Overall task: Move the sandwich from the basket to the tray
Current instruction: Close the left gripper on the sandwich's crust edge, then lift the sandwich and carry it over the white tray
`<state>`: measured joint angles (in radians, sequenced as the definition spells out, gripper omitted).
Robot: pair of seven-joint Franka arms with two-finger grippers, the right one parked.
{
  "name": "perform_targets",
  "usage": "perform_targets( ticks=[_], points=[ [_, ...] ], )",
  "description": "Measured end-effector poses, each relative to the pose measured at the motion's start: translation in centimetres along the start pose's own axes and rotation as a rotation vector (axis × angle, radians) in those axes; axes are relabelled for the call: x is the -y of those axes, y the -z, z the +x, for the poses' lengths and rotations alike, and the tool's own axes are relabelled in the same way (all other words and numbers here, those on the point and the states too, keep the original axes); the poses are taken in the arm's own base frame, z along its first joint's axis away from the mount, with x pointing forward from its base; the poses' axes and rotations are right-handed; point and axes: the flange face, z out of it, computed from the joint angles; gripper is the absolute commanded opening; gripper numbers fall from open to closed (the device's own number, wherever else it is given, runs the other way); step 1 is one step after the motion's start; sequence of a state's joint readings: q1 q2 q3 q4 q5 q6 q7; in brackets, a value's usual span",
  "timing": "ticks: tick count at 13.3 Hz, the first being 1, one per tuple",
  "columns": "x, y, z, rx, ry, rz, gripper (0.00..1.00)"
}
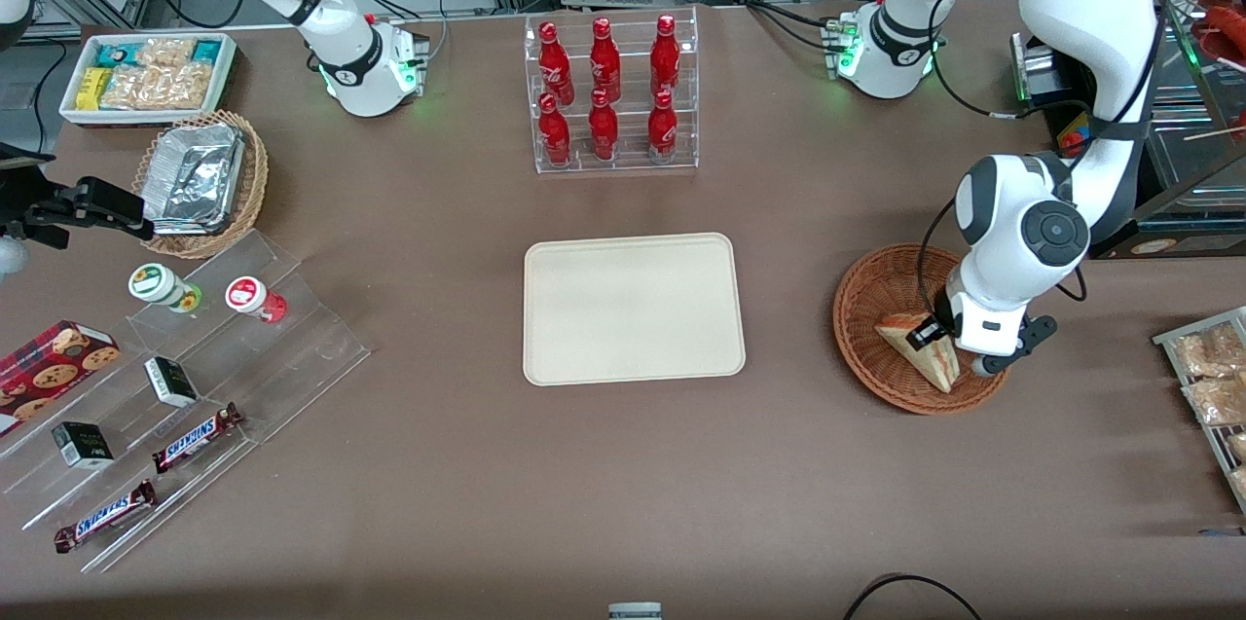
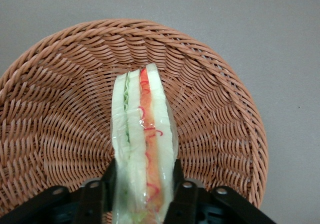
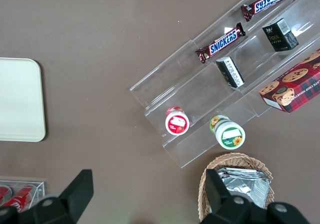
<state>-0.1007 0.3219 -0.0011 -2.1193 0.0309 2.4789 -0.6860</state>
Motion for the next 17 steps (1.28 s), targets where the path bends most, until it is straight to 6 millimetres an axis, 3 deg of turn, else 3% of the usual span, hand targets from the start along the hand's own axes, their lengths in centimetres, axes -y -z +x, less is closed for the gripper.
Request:
perform_targets(
  ticks=[2,4,7,10,13,15,17],
  points=[
    [0.0,0.4,0.1,0.011,0.0,0.009,0.0],
    [-0.6,2.2,0.4,0.034,-0.005,0.029,0.0],
    [-4.1,8.8,0.2,0.092,-0.053,0.078,0.0],
    [-9.1,16.3,-1.8,0.104,-0.133,0.092,0.0],
    [-15.9,19.6,-7.7,0.067,-0.269,0.055,0.0],
    [-20.1,19.4,-12.0,0.063,-0.351,0.048,0.0],
    [-23.6,18.0,-15.6,0.069,-0.422,0.051,0.0]
  ],
)
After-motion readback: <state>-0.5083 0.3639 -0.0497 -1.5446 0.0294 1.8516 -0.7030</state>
